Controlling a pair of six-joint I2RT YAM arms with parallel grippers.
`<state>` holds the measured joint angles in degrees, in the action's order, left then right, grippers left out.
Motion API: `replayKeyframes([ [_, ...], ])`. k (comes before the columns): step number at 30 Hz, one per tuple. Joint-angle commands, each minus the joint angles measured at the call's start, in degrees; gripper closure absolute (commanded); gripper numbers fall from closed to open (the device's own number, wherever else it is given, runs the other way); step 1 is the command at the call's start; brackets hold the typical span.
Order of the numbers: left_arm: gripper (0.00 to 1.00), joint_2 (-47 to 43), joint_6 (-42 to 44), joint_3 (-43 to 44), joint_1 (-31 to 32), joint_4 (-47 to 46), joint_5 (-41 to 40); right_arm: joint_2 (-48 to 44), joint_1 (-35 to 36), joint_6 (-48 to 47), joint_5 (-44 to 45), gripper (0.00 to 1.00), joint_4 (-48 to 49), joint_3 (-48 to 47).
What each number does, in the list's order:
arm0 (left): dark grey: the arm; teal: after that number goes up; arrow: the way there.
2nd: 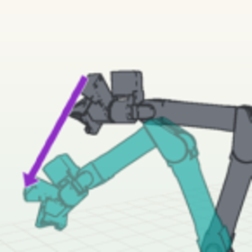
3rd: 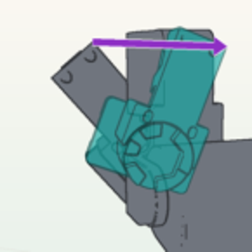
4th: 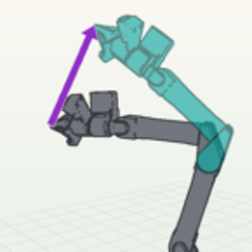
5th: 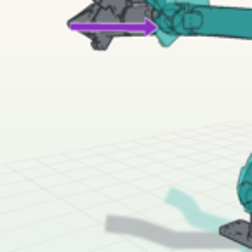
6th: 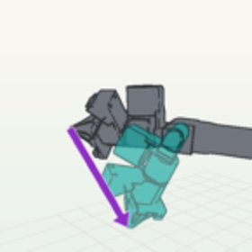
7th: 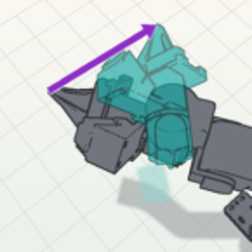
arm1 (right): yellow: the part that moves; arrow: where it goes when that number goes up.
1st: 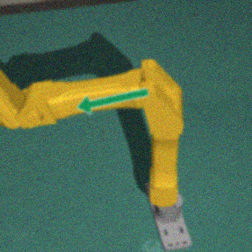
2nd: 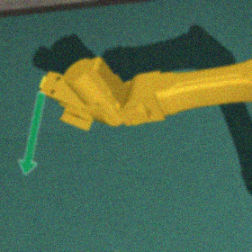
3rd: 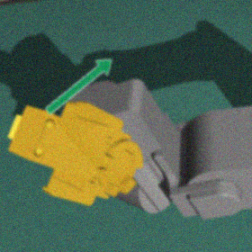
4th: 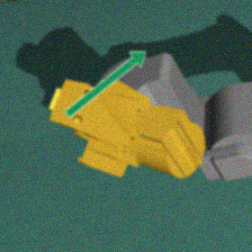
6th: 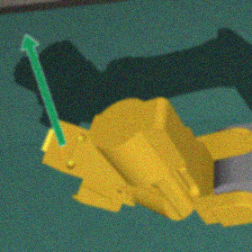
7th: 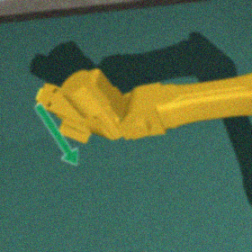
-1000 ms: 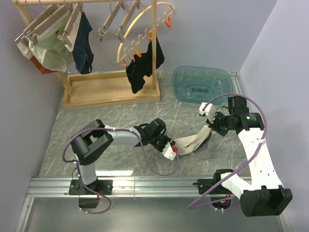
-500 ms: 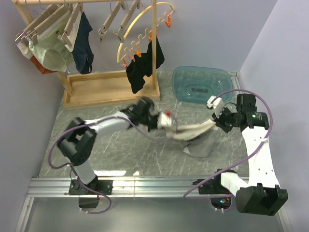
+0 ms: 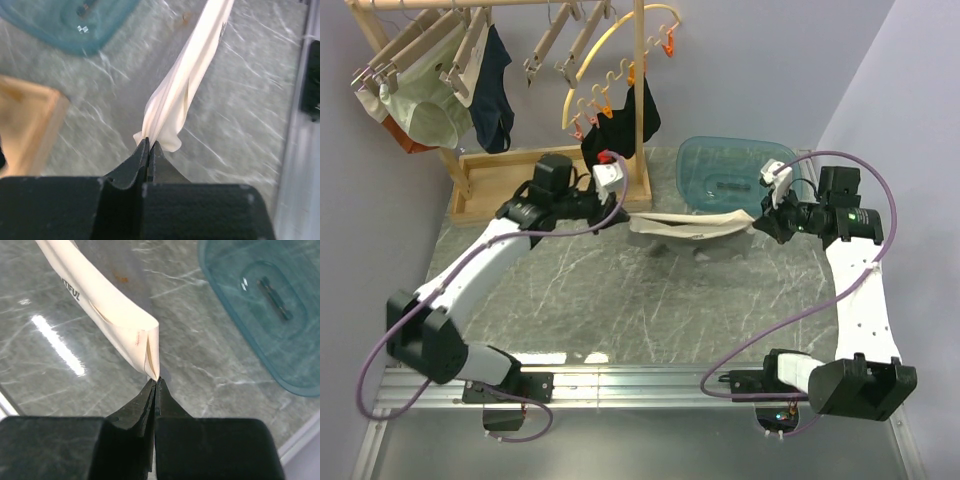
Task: Clip the underwear to the hanger
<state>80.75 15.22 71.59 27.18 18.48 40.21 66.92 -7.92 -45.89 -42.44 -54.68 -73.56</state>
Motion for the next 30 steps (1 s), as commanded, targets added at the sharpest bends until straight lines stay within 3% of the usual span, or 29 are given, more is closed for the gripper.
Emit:
replayKeyframes([
  [1,1.0,-9.54,-3.62,-3.73,-0.46,4.1,1.36,-5.81,-0.25,-4.62,-5.98,1.0,-5.25,-0.37],
  [8,1.0,-24.48,-5.46,-7.26,-0.37,11.56,6.45,-18.56,0.89,-13.35,-8.89,1.0,-18.69,3.33],
  [12,1.0,-26.43,-7.13,-7.61,-0.29,14.39,8.22,-20.6,2.2,-12.13,-9.51,1.0,-18.72,5.35],
  [17,1.0,-19.6,-7.83,-7.26,-0.37,16.85,8.05,-11.04,6.24,-1.94,-5.3,1.0,-5.83,10.1],
  [22,1.0,-2.47,-14.42,-4.45,-0.46,10.54,0.68,8.44,9.42,5.87,0.5,1.0,2.63,7.74],
  [23,0.99,0.26,-17.56,-3.4,-0.46,9.65,-4.38,11.02,9.42,7.9,1.9,0.88,6.39,6.95],
  [24,0.95,5.59,-18.73,-0.52,-0.72,8.86,-6.96,13.39,9.24,9.31,2.87,0.81,7.47,5.89],
  [25,0.83,8.26,-19.7,1.08,-1.16,7.37,-8.64,17.07,8.98,12.02,5.15,0.71,8.96,4.23],
  [26,0.8,13.68,-20.92,5.7,-2.56,7.88,-12.66,19.81,8.46,15.97,8.91,0.51,13.15,2.91],
  [28,0.7,18.11,-23.21,9.95,-4.75,8.94,-15.24,21.66,8.27,18.2,11.91,0.46,15.73,1.59],
  [30,0.67,22.41,-26.64,14.69,-8.88,10.52,-17.95,22.55,8.19,18.99,14.47,0.45,16.35,0.53],
])
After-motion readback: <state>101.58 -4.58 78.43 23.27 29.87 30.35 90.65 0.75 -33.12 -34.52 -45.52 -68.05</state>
